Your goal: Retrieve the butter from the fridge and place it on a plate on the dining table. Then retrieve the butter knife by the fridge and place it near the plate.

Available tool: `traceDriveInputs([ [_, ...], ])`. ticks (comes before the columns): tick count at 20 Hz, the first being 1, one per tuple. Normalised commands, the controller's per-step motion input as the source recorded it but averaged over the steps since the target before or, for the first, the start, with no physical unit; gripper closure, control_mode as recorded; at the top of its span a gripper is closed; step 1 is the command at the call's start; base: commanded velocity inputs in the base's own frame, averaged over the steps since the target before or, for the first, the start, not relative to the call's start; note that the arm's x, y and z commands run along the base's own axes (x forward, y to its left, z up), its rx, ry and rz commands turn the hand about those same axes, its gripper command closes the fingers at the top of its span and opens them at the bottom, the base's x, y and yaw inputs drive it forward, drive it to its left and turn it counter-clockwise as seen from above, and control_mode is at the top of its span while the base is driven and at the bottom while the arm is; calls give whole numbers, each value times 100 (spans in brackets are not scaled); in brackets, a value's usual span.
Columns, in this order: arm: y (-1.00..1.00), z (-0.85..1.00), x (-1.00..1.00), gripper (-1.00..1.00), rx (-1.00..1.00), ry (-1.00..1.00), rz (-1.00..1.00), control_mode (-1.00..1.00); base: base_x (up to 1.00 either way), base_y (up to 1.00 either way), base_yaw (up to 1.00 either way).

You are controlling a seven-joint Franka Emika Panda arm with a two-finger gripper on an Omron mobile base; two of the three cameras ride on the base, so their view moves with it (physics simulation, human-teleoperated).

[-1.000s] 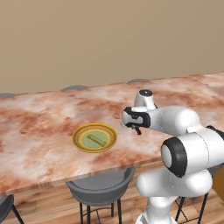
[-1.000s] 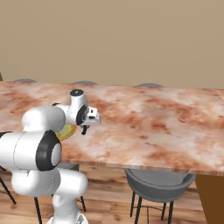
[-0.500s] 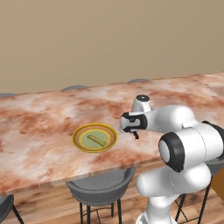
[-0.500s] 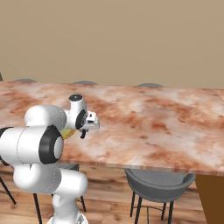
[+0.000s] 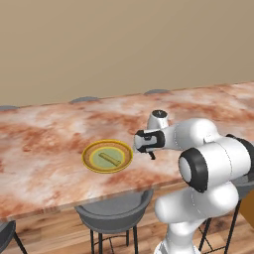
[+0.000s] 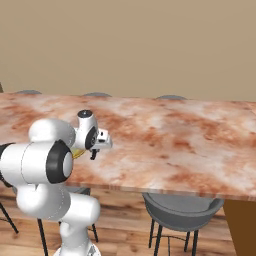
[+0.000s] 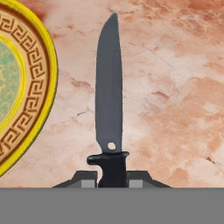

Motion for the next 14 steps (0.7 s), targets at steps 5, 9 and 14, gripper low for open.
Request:
traceDriveInputs([
  [5,0,-16,9,100,2,0,0,-100,0,0,0],
  [9,0,-12,11,100,2,0,0,-100,0,0,0],
  [14,0,-9,9,100,0,0,0,-100,0,0,0],
])
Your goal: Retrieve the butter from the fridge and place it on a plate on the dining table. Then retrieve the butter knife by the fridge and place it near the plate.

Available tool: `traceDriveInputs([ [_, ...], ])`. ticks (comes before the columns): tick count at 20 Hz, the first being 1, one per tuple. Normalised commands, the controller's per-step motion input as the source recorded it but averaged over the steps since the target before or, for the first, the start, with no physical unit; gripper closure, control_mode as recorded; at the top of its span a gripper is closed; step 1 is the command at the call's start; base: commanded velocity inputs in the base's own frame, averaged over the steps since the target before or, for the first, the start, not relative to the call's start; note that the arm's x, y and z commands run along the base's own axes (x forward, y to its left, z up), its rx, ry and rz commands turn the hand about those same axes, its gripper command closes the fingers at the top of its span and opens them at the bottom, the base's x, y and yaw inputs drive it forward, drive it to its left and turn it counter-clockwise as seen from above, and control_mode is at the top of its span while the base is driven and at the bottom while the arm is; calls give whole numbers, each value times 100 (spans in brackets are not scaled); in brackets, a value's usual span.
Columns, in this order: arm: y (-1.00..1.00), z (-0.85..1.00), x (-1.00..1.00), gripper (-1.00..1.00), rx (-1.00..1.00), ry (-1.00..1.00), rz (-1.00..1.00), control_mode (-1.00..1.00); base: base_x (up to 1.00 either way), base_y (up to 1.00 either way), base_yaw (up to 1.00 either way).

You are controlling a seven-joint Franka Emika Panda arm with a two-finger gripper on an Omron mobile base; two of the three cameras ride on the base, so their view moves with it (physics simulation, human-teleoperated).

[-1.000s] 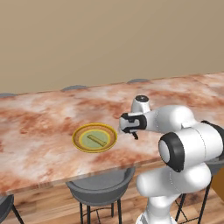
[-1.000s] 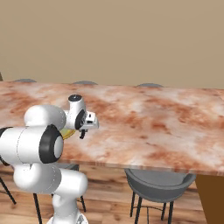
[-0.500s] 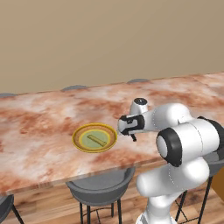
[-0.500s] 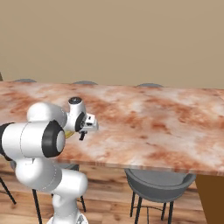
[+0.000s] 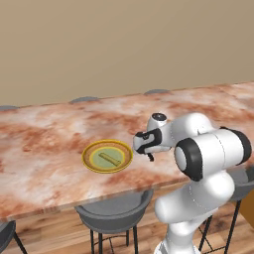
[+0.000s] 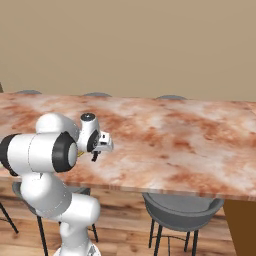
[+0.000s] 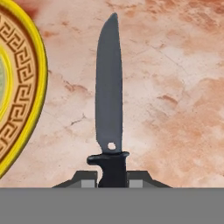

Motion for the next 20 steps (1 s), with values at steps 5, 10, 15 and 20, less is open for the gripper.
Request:
traceDriveInputs([
  [5,0,-6,8,-100,0,0,0,-100,0,0,0],
  [10,0,0,4,-100,0,0,0,-100,0,0,0],
  [15,0,0,0,-100,0,-1,0,-100,0,0,0],
  [20,0,0,0,-100,0,0,0,-100,0,0,0],
])
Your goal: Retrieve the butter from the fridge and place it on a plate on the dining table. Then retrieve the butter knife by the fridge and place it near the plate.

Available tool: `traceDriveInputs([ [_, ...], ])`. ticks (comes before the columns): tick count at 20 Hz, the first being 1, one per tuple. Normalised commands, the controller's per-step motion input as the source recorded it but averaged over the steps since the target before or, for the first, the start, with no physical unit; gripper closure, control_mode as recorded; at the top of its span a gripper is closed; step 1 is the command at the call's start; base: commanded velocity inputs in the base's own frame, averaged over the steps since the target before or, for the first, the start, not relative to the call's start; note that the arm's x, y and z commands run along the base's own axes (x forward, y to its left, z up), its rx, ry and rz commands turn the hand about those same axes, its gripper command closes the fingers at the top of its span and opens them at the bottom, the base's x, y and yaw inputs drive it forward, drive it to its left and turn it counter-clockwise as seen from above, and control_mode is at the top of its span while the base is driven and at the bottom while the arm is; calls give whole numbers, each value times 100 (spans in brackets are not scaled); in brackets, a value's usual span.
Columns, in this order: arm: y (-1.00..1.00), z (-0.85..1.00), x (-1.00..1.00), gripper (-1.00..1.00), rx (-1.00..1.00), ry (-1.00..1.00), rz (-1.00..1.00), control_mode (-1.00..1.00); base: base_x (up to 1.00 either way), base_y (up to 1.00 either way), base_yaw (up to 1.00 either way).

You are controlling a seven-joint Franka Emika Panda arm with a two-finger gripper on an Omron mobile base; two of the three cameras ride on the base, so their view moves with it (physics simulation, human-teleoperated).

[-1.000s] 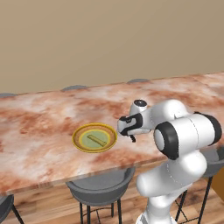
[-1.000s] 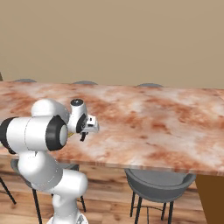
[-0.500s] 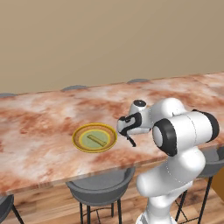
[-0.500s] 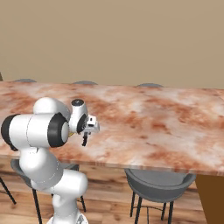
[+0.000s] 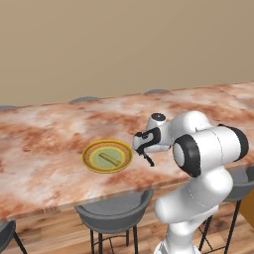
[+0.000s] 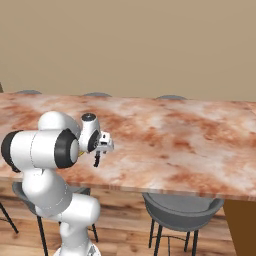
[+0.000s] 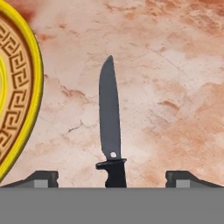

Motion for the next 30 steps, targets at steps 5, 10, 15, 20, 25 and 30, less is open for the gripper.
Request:
traceDriveInputs([
  [5,-1,2,-3,-100,0,0,-1,-100,0,0,0],
  [10,-9,44,-26,-100,0,0,0,-100,0,0,0],
  [15,0,98,-62,-100,0,0,-1,-100,0,0,0],
  [20,0,100,-72,-100,0,-2,-1,-100,0,0,0],
  [25,0,75,-88,-100,0,-23,0,-100,0,0,0],
  [30,1,43,-90,-100,0,-42,1,-100,0,0,0],
])
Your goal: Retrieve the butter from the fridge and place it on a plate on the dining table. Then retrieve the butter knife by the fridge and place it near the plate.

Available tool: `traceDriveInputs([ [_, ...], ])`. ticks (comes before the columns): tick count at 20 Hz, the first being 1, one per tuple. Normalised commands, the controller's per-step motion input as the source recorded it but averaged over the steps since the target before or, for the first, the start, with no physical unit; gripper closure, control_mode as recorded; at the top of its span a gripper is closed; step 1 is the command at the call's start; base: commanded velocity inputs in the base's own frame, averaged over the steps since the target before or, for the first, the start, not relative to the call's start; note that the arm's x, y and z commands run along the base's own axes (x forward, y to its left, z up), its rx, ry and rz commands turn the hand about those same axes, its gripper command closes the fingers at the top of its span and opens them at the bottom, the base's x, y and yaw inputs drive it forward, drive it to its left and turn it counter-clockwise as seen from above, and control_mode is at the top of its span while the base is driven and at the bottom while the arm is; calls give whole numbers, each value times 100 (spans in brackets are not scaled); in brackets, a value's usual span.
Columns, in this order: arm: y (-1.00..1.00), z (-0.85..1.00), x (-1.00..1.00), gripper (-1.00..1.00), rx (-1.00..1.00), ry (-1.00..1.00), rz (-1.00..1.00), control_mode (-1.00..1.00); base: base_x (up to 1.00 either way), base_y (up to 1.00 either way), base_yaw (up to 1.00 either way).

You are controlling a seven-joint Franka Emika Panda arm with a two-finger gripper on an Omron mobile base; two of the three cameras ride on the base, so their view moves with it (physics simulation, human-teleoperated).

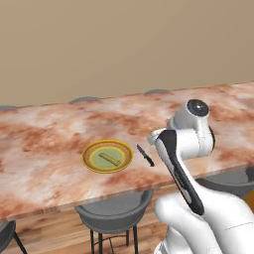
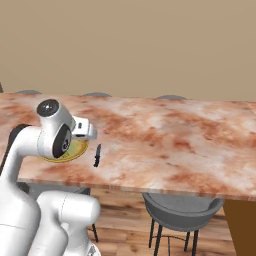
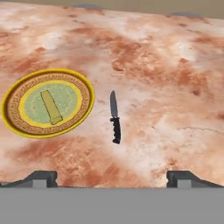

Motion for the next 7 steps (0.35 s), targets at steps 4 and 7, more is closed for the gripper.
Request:
traceDriveInputs([
  [4,9,43,-43,-100,-8,-23,3,-100,0,0,0],
  [7,18,30,-5,-100,-4,-2,1,-100,0,0,0],
])
